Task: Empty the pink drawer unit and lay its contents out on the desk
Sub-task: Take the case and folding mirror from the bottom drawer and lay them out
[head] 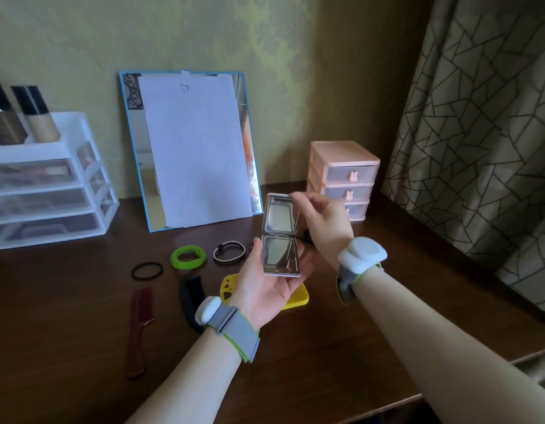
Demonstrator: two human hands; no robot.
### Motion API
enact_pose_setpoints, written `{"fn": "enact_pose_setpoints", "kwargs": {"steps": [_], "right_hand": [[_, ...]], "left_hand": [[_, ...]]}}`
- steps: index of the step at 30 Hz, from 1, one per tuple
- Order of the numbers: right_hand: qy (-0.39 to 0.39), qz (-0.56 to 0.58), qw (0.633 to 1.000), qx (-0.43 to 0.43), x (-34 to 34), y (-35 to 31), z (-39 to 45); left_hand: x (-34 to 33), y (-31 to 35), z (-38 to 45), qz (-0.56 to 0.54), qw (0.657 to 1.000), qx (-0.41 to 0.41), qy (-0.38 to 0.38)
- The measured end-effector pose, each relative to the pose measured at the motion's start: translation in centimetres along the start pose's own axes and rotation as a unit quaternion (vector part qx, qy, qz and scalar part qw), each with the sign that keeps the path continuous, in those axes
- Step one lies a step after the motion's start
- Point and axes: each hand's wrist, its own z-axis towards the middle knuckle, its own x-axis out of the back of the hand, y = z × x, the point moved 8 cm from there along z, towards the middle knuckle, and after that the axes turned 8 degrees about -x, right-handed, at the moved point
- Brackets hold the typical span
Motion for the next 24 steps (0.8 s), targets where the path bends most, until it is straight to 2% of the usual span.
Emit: {"fn": "enact_pose_setpoints", "kwargs": {"steps": [7, 13, 19, 24], "right_hand": [[0.036, -0.027, 0.991, -0.125, -0.7, 3.9, 3.4], [-0.032, 0.113, 0.954, -0.276, -2.4, 7.9, 2.5], [-0.028, 0.190, 0.927, -0.323, -2.5, 9.5, 1.5], [-0.070, 0.194, 0.925, -0.320, -2.7, 8.8, 0.6]], "left_hand": [[0.4, -0.3, -0.5, 0.035, 0.999, 0.004, 0.019], [0.3, -0.3, -0.8, 0.038, 0.999, 0.012, 0.013], [0.3, -0.6, -0.8, 0.049, 0.998, 0.019, 0.020], [0.5, -0.3, -0.7, 0.045, 0.999, 0.016, 0.022]]}}
